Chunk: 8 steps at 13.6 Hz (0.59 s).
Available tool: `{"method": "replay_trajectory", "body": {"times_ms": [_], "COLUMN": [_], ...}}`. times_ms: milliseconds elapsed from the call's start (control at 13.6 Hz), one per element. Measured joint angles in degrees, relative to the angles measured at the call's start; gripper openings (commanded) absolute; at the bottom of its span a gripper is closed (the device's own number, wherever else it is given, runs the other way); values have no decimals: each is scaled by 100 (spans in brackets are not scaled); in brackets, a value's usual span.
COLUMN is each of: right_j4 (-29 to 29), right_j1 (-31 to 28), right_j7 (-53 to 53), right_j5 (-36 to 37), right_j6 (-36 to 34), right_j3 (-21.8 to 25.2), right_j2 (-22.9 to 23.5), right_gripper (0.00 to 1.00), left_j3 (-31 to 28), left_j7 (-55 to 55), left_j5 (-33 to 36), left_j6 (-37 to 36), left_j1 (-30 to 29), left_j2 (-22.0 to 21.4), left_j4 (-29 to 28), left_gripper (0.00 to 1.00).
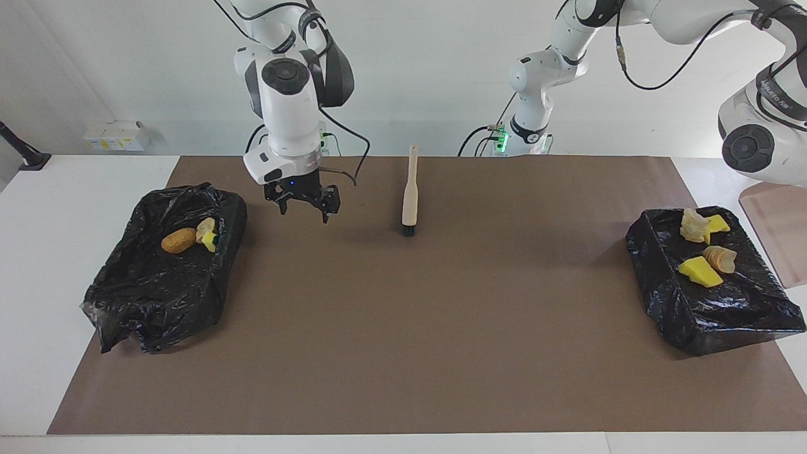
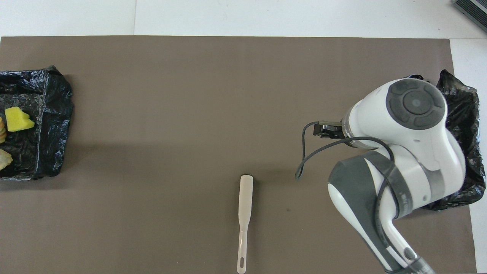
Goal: Sweep and dump trash in bin
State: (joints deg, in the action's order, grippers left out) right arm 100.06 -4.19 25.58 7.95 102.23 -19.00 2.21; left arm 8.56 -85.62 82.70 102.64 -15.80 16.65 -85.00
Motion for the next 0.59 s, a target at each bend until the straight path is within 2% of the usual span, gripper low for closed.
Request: {"method": "replay_trajectory", "body": {"times_ms": [220, 586], "right_j4": [-473, -878], "right_j1": [-307, -304], "right_j7": [-782, -1703], "right_j5": [0, -6], "right_j6": [-543, -1286], "right_j3": [134, 904], "right_j2": [-105, -398], "right_gripper": [100, 100], "left_j3": [31, 46], "left_j7": [42, 557], "left_j5": [-938, -2789], "left_j6": [-405, -1114], "left_j1": [313, 828], "left_j2": [-3, -21], "left_j4": [-5, -9], "left_gripper": [0, 0]}}
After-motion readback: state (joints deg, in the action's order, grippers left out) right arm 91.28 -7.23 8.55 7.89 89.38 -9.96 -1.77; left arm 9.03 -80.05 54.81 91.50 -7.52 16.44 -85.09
